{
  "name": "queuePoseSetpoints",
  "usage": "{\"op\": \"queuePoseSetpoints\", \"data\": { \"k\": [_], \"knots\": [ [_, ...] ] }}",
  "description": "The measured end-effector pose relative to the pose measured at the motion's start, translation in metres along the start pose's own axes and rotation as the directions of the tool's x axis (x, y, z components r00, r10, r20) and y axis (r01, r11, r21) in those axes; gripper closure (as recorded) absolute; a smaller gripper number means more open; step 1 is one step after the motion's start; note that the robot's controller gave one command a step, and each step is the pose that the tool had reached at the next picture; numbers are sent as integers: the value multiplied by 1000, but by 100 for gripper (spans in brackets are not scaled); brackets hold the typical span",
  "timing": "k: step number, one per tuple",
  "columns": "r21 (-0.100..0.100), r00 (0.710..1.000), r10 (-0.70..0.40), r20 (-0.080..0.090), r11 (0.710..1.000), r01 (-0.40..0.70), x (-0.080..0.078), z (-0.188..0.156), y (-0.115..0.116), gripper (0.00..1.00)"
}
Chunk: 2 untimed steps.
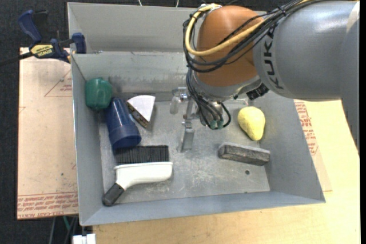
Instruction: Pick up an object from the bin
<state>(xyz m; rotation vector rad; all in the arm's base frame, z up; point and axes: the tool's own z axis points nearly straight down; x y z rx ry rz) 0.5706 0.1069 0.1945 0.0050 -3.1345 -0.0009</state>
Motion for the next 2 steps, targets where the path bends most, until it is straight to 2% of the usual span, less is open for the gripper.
{"op": "queuePoseSetpoints", "data": {
  "k": [1,2],
  "knots": [
    [-1,1000,3,8,1000,-3,-2,-5,-1,0],
    [-1,990,-138,9,990,138,47,117,55,0]
  ]
}}
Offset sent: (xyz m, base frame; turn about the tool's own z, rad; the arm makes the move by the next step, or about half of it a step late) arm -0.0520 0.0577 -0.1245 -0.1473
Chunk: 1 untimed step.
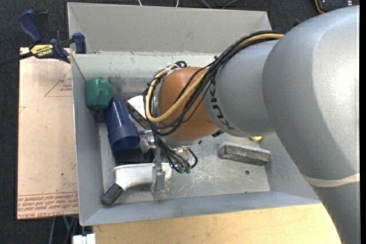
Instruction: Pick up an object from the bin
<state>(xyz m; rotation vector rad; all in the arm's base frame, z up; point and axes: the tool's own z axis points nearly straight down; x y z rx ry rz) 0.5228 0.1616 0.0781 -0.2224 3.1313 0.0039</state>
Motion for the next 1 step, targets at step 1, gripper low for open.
{"op": "queuePoseSetpoints", "data": {
  "k": [1],
  "knots": [
    [2,983,-183,13,983,183,14,-68,3,0]
  ]
}}
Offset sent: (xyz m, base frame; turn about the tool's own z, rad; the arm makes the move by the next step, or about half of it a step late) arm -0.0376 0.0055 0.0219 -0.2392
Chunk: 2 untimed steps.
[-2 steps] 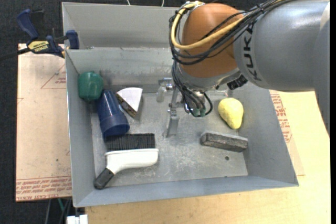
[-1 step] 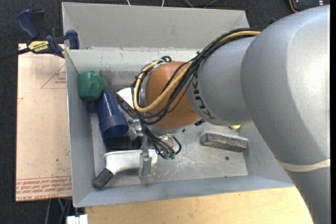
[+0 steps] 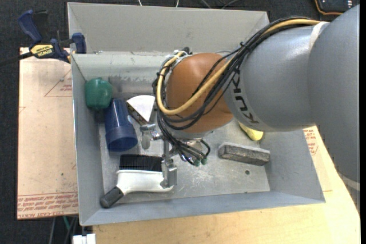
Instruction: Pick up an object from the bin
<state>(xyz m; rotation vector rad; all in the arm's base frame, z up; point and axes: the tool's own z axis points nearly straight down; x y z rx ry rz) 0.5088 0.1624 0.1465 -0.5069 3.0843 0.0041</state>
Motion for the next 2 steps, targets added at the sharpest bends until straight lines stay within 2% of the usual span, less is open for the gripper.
{"op": "queuePoseSetpoints", "data": {
  "k": [1,2],
  "knots": [
    [-6,998,-53,-18,999,53,21,46,13,0],
    [6,980,-199,19,980,199,9,73,36,0]
  ]
}}
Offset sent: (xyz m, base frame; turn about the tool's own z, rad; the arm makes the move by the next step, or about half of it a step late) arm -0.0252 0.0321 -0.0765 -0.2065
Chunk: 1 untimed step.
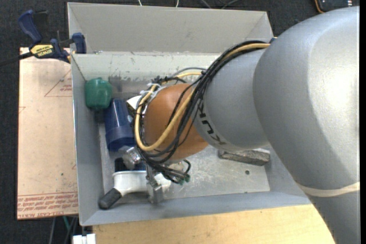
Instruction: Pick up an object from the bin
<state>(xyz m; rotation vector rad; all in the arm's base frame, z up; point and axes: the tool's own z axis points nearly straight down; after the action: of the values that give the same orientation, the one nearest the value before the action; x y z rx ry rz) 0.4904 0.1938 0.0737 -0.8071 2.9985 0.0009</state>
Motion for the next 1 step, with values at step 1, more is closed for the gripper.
{"op": "queuePoseSetpoints", "data": {
  "k": [1],
  "knots": [
    [-13,996,93,-6,996,-93,13,-2,-14,100]
  ]
}}
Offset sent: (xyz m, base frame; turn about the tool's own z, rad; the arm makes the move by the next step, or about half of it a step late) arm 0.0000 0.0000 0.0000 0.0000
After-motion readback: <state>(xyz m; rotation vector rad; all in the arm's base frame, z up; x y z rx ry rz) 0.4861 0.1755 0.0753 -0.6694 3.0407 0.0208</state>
